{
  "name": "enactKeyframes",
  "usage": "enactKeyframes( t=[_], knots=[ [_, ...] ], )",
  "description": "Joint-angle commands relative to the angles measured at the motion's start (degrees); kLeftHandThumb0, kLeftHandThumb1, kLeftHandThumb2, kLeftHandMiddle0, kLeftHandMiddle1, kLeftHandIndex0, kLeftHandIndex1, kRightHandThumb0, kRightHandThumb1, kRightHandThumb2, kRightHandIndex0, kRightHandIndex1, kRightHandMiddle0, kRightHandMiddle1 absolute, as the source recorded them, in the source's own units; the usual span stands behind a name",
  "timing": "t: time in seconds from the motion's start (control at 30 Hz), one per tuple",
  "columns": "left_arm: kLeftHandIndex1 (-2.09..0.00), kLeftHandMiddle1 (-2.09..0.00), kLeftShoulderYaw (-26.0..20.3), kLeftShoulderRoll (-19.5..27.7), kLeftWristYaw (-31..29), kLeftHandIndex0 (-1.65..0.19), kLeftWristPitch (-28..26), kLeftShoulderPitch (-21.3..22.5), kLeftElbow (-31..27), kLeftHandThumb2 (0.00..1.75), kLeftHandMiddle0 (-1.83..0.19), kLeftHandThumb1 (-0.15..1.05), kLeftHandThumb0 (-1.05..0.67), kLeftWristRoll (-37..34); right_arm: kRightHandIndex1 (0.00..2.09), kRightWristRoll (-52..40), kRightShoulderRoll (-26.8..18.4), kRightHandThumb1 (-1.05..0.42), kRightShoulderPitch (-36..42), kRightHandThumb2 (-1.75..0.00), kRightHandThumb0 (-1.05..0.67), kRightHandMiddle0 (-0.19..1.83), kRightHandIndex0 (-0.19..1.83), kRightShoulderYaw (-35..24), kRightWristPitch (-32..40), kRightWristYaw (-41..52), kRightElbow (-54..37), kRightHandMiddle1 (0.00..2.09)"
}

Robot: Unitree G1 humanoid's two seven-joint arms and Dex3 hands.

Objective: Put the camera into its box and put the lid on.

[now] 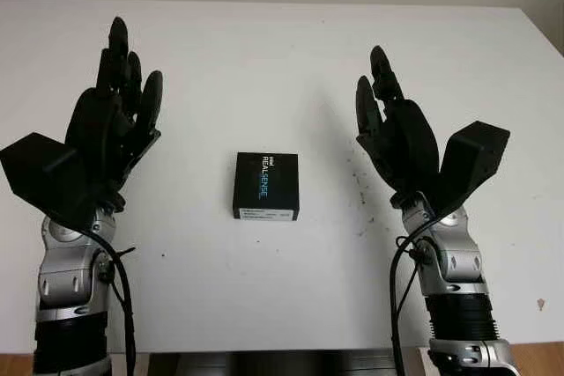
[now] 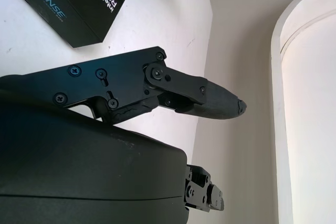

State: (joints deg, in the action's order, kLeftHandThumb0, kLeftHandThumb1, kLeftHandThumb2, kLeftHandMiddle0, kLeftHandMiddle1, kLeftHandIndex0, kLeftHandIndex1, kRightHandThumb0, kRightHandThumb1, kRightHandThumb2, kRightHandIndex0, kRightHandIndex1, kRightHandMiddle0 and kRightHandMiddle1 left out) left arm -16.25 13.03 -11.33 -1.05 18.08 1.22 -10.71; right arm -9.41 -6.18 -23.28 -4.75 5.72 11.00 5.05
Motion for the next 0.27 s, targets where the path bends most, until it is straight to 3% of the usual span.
enactKeyframes(
  t=[0.0, 0.23],
  knots=[
    [0.0, 0.0, -0.6, -0.8, -0.2, 0.19, 2.2, 1.6, 2.8, 0.64, 0.19, 1.05, -0.73, -1.6, 0.0, 0.6, 0.1, -1.05, -0.8, -0.67, -0.69, -0.19, -0.19, 0.3, -1.1, -0.4, 0.1, 0.0],
    [0.0, 0.0, 0.5, -1.9, 0.1, 0.19, 4.8, 1.6, 6.5, 0.66, 0.19, 1.05, -0.75, -2.6, 0.0, -0.1, 0.2, -1.05, -1.4, -0.67, -0.69, -0.19, -0.19, -0.3, -3.3, 0.6, 3.2, 0.0]
  ],
)
